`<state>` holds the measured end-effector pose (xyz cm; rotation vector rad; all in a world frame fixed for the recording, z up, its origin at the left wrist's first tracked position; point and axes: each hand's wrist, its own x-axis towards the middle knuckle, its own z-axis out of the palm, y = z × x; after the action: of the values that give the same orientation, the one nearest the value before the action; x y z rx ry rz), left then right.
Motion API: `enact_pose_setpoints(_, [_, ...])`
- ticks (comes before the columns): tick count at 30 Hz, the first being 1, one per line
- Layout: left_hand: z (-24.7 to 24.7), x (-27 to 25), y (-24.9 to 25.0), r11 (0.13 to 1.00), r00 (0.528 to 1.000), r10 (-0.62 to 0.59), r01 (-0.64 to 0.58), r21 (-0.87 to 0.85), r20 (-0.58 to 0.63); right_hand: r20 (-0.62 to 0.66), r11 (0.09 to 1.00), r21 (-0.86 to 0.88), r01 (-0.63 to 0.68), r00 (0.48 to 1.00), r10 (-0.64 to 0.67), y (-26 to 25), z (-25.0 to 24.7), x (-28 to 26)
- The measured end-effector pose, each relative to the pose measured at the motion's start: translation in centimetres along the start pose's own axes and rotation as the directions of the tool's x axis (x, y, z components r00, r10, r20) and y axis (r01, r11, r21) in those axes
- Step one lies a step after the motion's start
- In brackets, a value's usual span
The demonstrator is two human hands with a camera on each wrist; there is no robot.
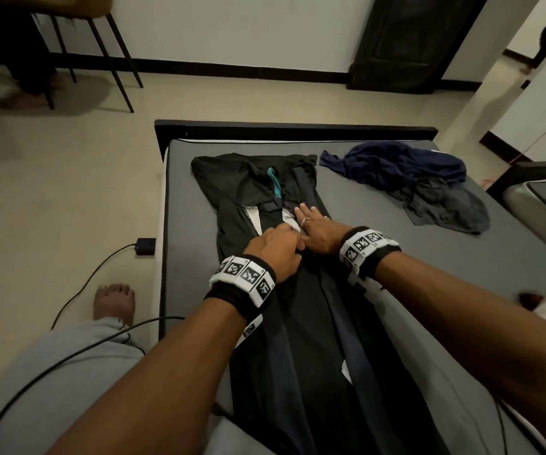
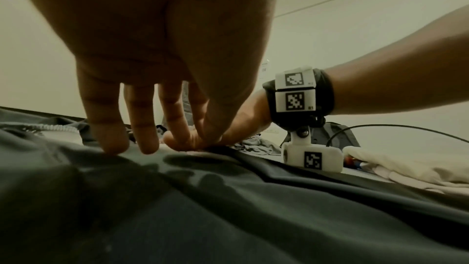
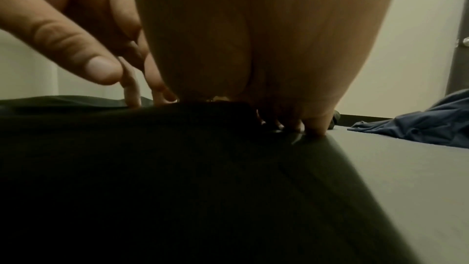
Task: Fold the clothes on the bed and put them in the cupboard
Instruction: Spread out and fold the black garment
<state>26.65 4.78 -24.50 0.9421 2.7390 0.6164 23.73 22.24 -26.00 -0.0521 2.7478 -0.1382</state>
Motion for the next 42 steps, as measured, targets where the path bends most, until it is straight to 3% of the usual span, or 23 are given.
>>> enact_pose_setpoints(6, [-0.9,-3.2,1.4,0.999,1.0,0.012,-0.012,0.036,0.002,0.032,1.0,-0.003,0.015,0.999,-0.015,0.5,1.1,-5.0])
enact_pose_setpoints(10, [-1.2,-4.3,0.2,0.997,0.997,-0.075,0.075,0.028,-0.023,-0.263,0.999,0.035,-0.02,0.964,0.029,-0.2,-2.0,-4.2])
enact_pose_setpoints(14, [-2.0,-3.7,-2.1,0.985,0.985,-0.168,0.166,-0.037,-0.038,-0.328,0.99,0.142,0.003,0.944,0.044,-1.9,-4.2,0.1])
enact_pose_setpoints(18, [-2.8,-2.2,-4.1,0.973,0.963,-0.228,0.22,-0.075,-0.141,-0.355,0.978,0.206,0.036,0.934,0.04,-3.7,-5.3,4.9])
enact_pose_setpoints(23, [-2.7,0.4,-5.3,0.958,0.946,-0.287,0.284,-0.044,-0.15,-0.316,0.916,0.398,-0.062,0.927,0.2,-4.3,-5.3,11.2])
enact_pose_setpoints(27, [-1.0,1.9,-5.7,0.951,0.952,-0.294,0.3,0.068,-0.086,-0.243,0.961,0.212,-0.179,0.942,0.23,-3.6,-5.3,15.0])
enact_pose_setpoints(31, [-0.6,3.0,-5.9,0.952,0.953,-0.285,0.293,0.091,-0.099,-0.326,0.969,0.087,-0.232,0.912,0.248,-2.8,-6.6,16.6])
enact_pose_setpoints(33, [-0.8,3.3,-6.2,0.948,0.947,-0.305,0.311,0.059,-0.1,-0.365,0.957,0.223,-0.187,0.894,0.26,-2.7,-7.2,16.8])
enact_pose_setpoints(35, [-1.1,3.6,-6.7,0.947,0.947,-0.312,0.316,0.052,-0.074,-0.362,0.872,0.477,-0.106,0.881,0.305,-2.6,-7.5,16.7])
enact_pose_setpoints(37, [-1.1,4.0,-6.9,0.951,0.952,-0.305,0.305,0.061,-0.008,-0.378,0.78,0.625,-0.036,0.86,0.342,-2.6,-7.5,16.9])
enact_pose_setpoints(39, [-1.1,4.3,-7.0,0.955,0.955,-0.291,0.287,0.08,0.052,-0.385,0.766,0.643,-0.024,0.854,0.35,-2.5,-7.3,17.2])
enact_pose_setpoints(42, [-1.1,4.5,-6.8,0.958,0.954,-0.283,0.276,0.072,0.102,-0.329,0.799,0.59,-0.115,0.87,0.368,-2.7,-6.8,17.2])
